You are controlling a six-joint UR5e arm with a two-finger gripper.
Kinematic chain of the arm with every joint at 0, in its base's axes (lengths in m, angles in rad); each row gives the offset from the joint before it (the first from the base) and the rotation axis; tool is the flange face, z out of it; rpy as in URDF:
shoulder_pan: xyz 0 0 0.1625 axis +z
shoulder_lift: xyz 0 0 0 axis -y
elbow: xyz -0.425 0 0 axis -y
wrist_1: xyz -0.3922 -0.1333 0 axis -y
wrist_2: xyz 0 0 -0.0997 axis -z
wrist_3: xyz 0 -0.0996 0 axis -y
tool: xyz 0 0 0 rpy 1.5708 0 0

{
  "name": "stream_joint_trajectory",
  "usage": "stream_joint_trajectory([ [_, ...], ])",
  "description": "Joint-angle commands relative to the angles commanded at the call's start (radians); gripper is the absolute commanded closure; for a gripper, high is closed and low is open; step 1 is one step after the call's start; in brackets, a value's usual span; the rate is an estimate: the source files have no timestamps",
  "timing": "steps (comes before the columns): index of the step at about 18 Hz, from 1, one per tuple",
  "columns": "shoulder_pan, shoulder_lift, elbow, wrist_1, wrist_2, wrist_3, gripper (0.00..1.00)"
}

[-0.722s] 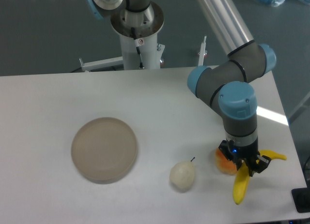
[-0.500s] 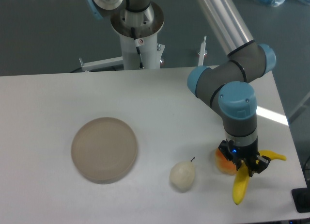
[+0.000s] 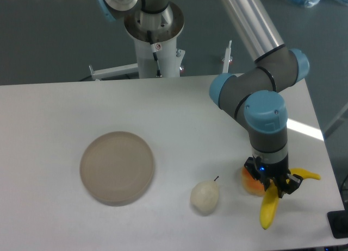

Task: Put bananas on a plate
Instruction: 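Lift the banana and carry it over to the beige plate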

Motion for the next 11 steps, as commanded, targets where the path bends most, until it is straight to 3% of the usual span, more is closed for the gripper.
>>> stream_joint_trajectory([
  [5,-0.040,0.049,-0.035,-0.020,0.015,-0.107,0.73],
  [11,-0.069,0.201,-0.135,-0.178,0.011,-0.256,0.73],
])
